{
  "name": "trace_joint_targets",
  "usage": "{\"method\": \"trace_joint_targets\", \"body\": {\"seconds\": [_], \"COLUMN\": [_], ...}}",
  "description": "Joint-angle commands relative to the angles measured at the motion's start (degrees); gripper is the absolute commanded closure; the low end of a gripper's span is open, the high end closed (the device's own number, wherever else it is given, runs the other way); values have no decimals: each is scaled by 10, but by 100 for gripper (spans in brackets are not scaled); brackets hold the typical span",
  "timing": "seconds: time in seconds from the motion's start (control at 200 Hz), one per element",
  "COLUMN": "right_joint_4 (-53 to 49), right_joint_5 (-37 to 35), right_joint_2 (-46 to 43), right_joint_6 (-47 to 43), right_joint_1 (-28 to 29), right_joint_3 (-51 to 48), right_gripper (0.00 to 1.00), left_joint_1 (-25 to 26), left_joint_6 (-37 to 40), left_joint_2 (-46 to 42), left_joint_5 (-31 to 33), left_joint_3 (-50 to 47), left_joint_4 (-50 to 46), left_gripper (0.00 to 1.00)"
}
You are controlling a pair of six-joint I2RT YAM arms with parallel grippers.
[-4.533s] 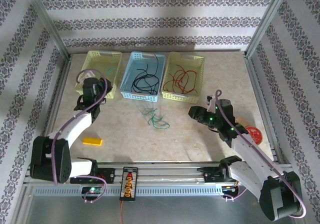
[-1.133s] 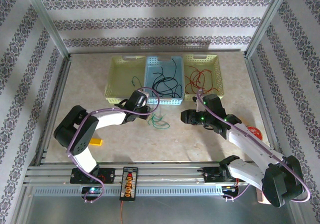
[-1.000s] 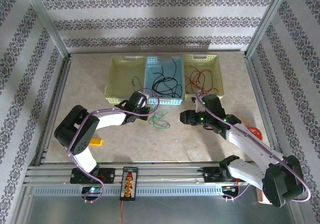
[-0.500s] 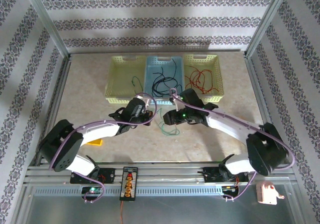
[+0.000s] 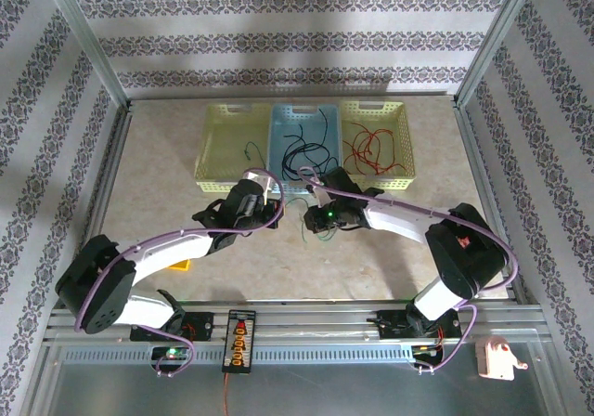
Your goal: Untangle the cables
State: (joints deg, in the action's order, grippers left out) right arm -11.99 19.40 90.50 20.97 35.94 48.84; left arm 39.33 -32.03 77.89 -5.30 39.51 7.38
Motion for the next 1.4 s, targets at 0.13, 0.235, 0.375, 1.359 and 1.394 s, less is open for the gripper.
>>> {"method": "trace_joint_targets", "body": {"seconds": [0.13, 0.235, 0.375, 1.359, 1.394], "right_joint_4": [9, 6, 2, 13, 12], "right_joint_5": [-14, -12, 16, 18, 18], "right_joint_2": [-48, -63, -75, -226, -227], "right_joint_6": [1, -2, -11, -11, -10], "right_joint_1": [-28, -38, -50, -77, -77], "right_joint_3": [-55, -73, -83, -114, -114], "right_gripper": [100, 100, 94, 42, 42], "left_joint_1": [-14, -51, -77, -212, -236], "left_joint_6": [-51, -87, -82, -126, -143], "left_joint_2": [-53, -87, -111, -125, -116], "left_joint_5": [35, 13, -11, 79, 84], "left_joint_3": [-15, -34, -17, 59, 57], "left_joint_4": [61, 105, 105, -12, -6], "left_gripper": [100, 100, 100, 100, 100]}}
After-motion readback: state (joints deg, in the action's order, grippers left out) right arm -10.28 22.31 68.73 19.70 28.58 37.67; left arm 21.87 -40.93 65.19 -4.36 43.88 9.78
